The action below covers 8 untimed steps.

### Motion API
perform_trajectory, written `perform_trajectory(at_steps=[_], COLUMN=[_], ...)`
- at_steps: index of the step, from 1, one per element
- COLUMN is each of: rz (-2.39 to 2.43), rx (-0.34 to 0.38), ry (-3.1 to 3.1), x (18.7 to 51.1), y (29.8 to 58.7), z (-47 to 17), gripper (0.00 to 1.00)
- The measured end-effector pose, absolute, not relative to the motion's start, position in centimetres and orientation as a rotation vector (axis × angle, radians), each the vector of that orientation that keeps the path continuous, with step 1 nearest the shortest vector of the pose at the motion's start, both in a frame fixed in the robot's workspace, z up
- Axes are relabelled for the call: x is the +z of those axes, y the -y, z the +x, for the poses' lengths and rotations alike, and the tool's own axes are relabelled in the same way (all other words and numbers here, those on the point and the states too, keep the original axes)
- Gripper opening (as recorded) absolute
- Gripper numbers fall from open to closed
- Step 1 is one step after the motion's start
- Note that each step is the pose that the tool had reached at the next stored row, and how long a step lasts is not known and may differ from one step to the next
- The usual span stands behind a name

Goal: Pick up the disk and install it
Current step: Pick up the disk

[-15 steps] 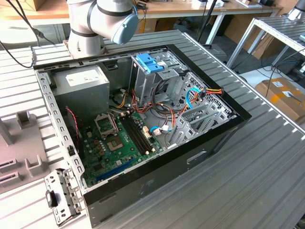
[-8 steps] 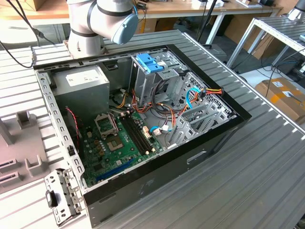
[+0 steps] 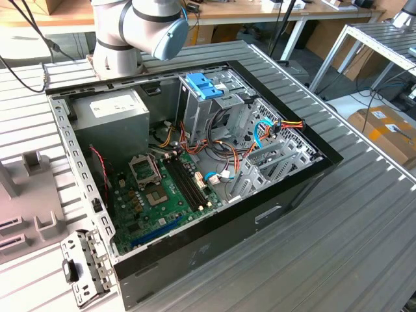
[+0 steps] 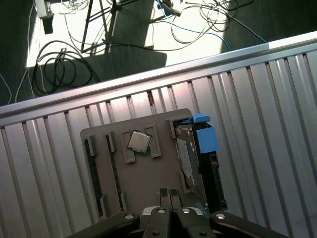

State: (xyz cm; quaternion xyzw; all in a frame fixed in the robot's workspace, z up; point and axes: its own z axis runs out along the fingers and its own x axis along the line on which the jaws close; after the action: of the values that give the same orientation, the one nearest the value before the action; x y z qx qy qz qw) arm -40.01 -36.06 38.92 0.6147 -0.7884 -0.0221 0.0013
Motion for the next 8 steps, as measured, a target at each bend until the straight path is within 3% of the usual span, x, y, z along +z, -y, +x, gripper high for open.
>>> perform_trajectory(at_steps=[8], rz=[1.987], rx=[-0.069], ry=[2.428], x=[38.92], y=[36.06], z=[-40.01], gripper=[0.11])
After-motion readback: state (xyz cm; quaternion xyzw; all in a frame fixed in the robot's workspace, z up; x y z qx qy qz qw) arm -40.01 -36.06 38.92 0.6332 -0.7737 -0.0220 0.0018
